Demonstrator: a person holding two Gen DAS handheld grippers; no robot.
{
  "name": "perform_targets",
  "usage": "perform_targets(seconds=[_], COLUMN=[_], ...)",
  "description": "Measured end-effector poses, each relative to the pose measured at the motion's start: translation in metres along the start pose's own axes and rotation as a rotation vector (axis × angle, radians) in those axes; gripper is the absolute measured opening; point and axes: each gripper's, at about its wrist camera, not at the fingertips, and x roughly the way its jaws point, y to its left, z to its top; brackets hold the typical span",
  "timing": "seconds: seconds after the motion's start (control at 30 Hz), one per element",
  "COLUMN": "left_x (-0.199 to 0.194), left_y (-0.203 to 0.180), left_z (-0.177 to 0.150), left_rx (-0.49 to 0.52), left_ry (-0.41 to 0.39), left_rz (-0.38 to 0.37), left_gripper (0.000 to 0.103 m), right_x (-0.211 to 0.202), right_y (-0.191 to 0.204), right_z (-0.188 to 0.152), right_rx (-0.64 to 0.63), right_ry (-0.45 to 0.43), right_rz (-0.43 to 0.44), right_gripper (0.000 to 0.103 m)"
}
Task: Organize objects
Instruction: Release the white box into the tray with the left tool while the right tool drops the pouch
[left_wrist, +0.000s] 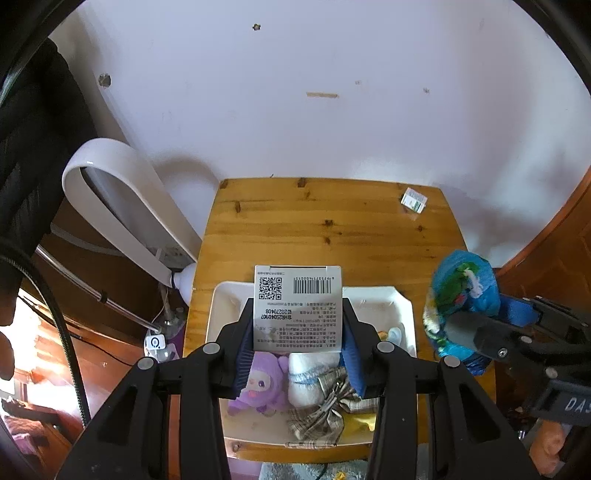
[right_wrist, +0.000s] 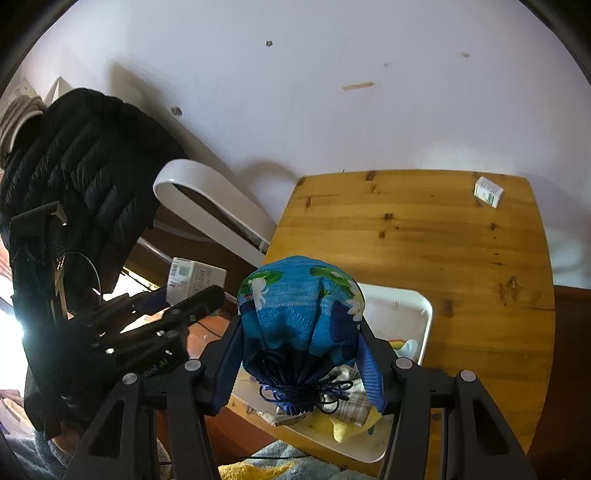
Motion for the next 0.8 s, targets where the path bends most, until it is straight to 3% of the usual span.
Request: perform_targets(seconds=[0.43, 0.63, 0.73, 0.8], left_x=[0.014, 0.017, 0.019, 0.021], left_y=[-0.001, 0.000, 0.002, 0.005], left_z=[-0.013, -0.016, -0.016, -0.016], left_rx=[0.014, 0.016, 0.008, -0.005], left_ry=[0.048, 0.054, 0.065, 0.073], left_rz=[0.028, 0.068, 0.070, 0.081], left_gripper=[0.045, 0.045, 0.060, 0.076], right_x=[0.013, 0.018, 0.017, 0.016], right_y=[0.009, 0.011, 0.013, 0.014], right_z=[-0.004, 0.002, 0.003, 0.004], right_rx=[0.001, 0.013, 0.016, 0.013], right_ry=[0.022, 0.025, 0.015, 0.008], right_rz=[-0.046, -0.059, -0.056, -0.056], right_gripper=[0.060, 0.067, 0.075, 0.075])
